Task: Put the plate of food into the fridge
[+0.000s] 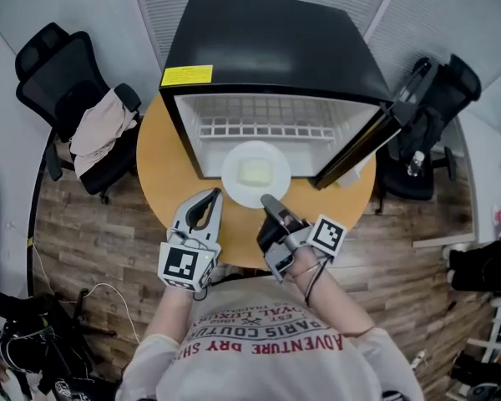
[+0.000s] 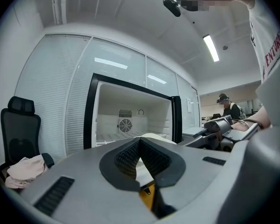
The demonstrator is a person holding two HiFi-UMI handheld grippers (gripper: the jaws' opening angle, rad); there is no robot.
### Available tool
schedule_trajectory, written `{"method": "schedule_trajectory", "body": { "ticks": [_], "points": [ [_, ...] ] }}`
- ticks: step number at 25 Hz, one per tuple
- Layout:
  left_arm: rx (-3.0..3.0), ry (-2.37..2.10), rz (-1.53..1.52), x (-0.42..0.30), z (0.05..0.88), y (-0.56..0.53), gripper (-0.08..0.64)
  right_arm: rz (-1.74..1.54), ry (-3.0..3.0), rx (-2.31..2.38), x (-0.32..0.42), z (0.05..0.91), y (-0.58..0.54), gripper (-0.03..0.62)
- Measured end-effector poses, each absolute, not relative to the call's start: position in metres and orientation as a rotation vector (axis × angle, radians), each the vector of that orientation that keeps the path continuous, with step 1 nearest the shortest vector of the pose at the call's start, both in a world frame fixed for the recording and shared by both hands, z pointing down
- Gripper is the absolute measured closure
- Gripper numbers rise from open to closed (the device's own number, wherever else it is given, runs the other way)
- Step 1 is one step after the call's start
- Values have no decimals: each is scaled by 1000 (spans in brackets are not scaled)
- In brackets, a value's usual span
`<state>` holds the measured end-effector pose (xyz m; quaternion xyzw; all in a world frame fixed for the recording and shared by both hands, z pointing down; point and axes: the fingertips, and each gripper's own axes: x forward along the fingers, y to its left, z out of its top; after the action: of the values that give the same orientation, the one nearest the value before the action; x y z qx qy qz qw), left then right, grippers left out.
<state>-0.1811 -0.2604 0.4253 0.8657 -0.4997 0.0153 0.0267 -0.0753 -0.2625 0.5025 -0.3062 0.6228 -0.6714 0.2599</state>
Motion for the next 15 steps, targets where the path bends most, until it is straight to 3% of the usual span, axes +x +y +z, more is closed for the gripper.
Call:
{"method": "schedule_trajectory", "body": {
  "ticks": [15],
  "points": [
    [2662,-1555,51,-173,424,-313,534,-1815,1650,-859,-73,495,-340,554]
  ]
}}
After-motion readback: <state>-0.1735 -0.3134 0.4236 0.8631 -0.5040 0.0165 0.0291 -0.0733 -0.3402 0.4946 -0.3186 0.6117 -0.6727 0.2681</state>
